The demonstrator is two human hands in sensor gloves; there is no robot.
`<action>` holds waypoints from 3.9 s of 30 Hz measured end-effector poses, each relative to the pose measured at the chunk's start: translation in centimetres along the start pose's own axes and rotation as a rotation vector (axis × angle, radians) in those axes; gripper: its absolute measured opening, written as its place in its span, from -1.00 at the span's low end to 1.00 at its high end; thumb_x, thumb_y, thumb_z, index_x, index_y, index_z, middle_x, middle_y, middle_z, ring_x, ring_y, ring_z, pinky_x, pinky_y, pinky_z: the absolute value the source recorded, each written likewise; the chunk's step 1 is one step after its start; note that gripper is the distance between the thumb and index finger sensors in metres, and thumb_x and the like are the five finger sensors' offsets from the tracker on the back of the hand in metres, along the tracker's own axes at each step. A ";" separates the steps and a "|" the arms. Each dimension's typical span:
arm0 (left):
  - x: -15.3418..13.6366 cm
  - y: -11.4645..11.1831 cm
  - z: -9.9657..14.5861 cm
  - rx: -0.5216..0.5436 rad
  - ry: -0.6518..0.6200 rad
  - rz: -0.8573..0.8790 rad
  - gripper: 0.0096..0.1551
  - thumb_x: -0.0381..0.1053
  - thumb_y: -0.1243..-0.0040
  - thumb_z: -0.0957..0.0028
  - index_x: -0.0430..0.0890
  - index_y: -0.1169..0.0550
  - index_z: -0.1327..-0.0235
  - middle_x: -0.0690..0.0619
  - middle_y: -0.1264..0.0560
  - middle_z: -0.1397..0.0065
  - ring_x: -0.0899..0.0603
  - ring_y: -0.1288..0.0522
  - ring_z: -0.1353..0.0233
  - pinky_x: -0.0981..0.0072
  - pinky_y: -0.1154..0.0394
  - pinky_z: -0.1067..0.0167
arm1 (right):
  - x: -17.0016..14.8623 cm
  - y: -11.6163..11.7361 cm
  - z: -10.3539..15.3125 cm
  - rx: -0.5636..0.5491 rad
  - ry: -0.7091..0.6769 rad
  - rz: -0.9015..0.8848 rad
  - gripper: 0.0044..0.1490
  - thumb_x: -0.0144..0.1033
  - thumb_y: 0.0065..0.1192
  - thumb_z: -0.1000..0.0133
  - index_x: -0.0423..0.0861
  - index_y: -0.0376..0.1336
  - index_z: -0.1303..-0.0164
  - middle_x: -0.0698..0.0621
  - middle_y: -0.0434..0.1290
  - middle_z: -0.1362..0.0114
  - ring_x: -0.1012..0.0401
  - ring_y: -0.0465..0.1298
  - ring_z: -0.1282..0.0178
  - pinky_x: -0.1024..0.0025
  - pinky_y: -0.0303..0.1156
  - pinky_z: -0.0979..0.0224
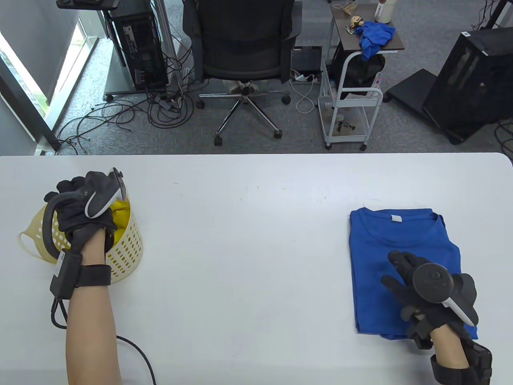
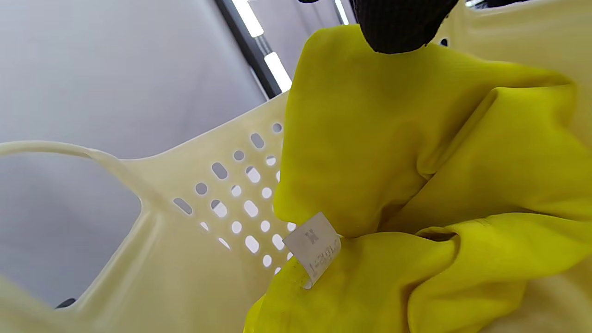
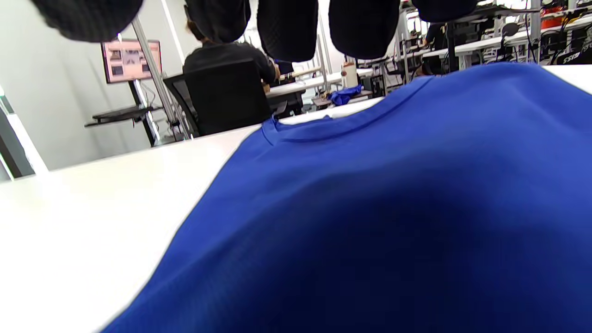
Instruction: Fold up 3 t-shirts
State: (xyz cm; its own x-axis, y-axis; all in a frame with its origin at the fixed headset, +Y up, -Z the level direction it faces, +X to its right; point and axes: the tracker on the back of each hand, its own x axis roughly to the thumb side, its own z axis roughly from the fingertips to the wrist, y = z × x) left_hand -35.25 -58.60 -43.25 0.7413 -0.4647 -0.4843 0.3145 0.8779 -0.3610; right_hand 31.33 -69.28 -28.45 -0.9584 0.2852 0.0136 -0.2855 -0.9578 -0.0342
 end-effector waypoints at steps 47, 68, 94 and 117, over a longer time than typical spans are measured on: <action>-5.6 15.2 23.0 0.657 -0.195 0.536 -0.57 0.22 -0.15 0.00 0.44 -0.45 -0.17 0.25 -0.60 -0.15 0.03 -0.58 -0.24 0.00 -0.45 -0.40 | -0.5 0.5 -0.1 0.055 -0.026 -0.107 -0.24 0.07 0.17 0.00 0.03 0.20 -0.41 -0.16 0.21 -0.62 -0.31 0.20 -0.57 -0.39 0.08 -0.51; 12.2 7.8 22.8 0.378 -0.551 0.242 -0.56 0.22 -0.15 0.02 0.47 -0.46 -0.16 0.26 -0.60 -0.17 0.04 -0.56 -0.28 -0.04 -0.42 -0.43 | 2.3 0.2 0.7 -0.029 -0.137 -0.041 -0.26 0.06 0.23 0.01 0.02 0.23 -0.37 -0.03 0.43 -0.32 -0.06 0.47 -0.28 -0.20 0.28 -0.40; 20.9 -11.0 21.0 0.093 -0.830 0.159 -0.46 0.03 -0.13 -0.02 0.58 -0.26 -0.12 0.35 -0.17 -0.58 0.02 -0.23 -0.64 -0.10 -0.25 -0.58 | 4.5 2.4 0.4 0.050 -0.188 0.078 -0.26 0.05 0.23 0.02 0.03 0.23 -0.37 -0.06 0.40 -0.43 -0.12 0.43 -0.39 -0.31 0.20 -0.46; 22.5 -10.6 27.0 0.140 -1.020 0.097 -0.45 0.34 -0.03 0.10 0.52 -0.31 -0.22 0.14 -0.08 -0.66 -0.21 -0.19 -0.66 -0.18 -0.24 -0.57 | 8.8 3.2 -4.6 0.110 -0.073 0.315 -0.25 0.10 0.20 0.00 0.06 0.22 -0.39 -0.05 0.38 -0.47 -0.11 0.44 -0.39 -0.24 0.25 -0.45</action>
State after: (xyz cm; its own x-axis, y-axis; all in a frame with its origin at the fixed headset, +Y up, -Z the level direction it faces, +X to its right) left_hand -5.86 -75.29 -28.80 0.8969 -0.1298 0.4229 0.2442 0.9424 -0.2287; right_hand 21.93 -69.62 -33.07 -0.9955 -0.0254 0.0910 0.0309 -0.9977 0.0596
